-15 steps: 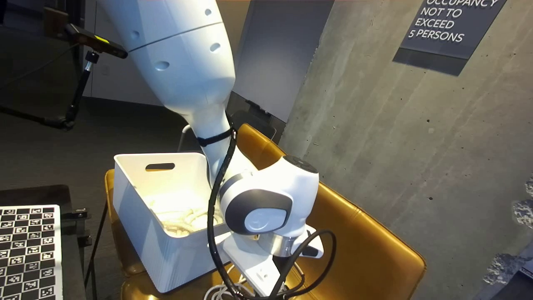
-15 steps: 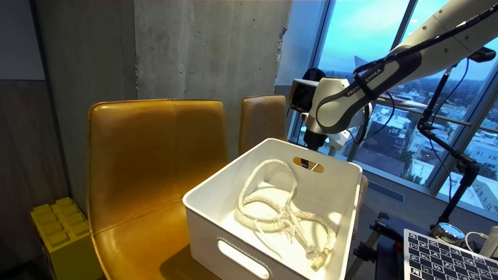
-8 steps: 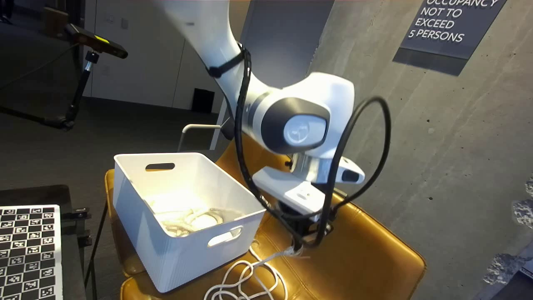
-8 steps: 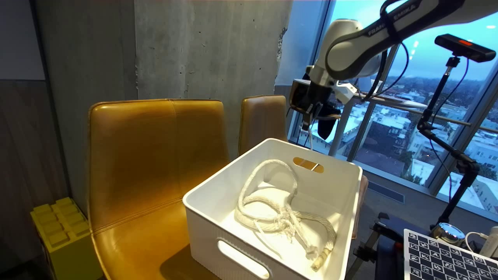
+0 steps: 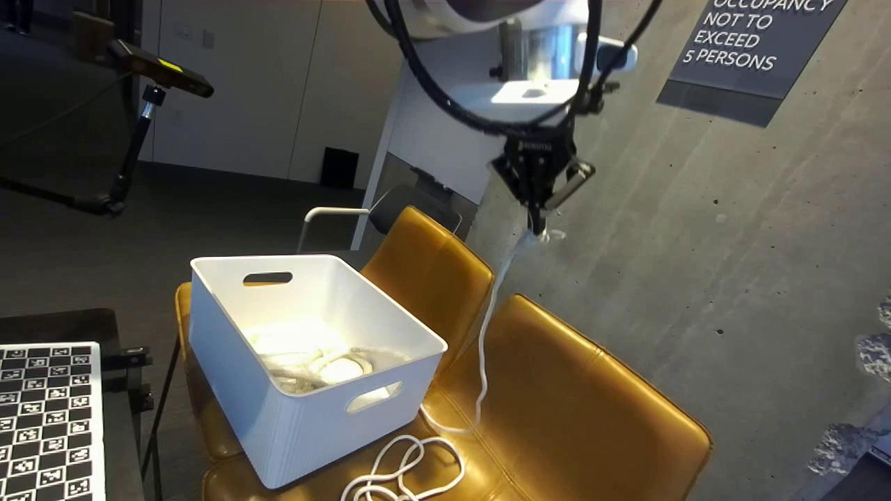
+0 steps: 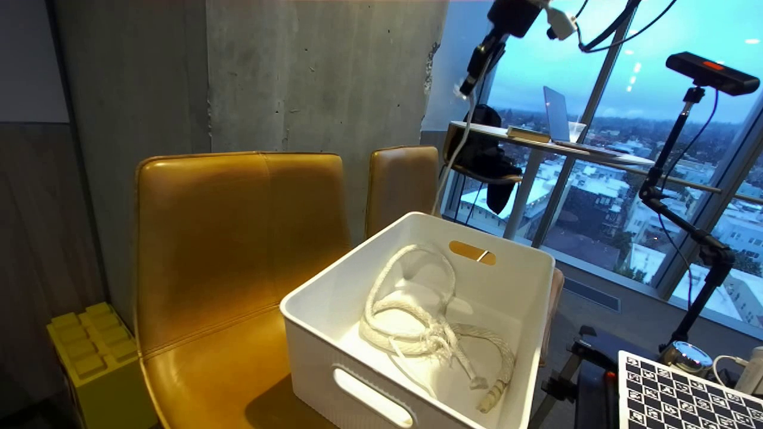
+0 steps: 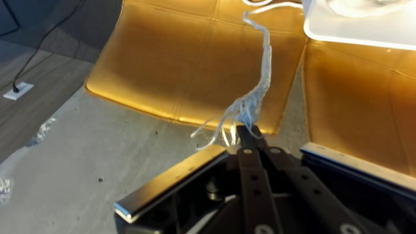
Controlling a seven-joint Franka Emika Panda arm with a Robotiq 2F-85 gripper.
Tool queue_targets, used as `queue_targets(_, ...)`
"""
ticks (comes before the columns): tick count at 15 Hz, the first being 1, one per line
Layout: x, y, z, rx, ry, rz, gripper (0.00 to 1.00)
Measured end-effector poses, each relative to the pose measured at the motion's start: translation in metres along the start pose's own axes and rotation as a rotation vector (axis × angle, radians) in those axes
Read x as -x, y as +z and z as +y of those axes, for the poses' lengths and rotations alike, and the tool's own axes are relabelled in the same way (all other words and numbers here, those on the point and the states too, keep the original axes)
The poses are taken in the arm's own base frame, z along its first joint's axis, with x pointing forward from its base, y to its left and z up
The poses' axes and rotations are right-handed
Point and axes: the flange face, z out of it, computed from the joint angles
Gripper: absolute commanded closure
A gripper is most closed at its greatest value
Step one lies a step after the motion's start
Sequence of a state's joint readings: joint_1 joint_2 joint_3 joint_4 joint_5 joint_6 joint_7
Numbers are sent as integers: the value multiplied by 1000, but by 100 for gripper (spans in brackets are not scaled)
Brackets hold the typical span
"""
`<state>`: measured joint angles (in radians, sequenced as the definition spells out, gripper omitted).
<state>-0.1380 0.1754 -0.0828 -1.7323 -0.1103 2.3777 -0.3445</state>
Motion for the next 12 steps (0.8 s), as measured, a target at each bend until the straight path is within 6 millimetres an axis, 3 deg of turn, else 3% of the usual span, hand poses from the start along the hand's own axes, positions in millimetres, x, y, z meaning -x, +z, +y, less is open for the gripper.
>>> queue_targets(6, -26, -146, -93, -47, -146, 139, 100)
queue_targets(12, -18, -292, -196, -107, -251, 234, 100)
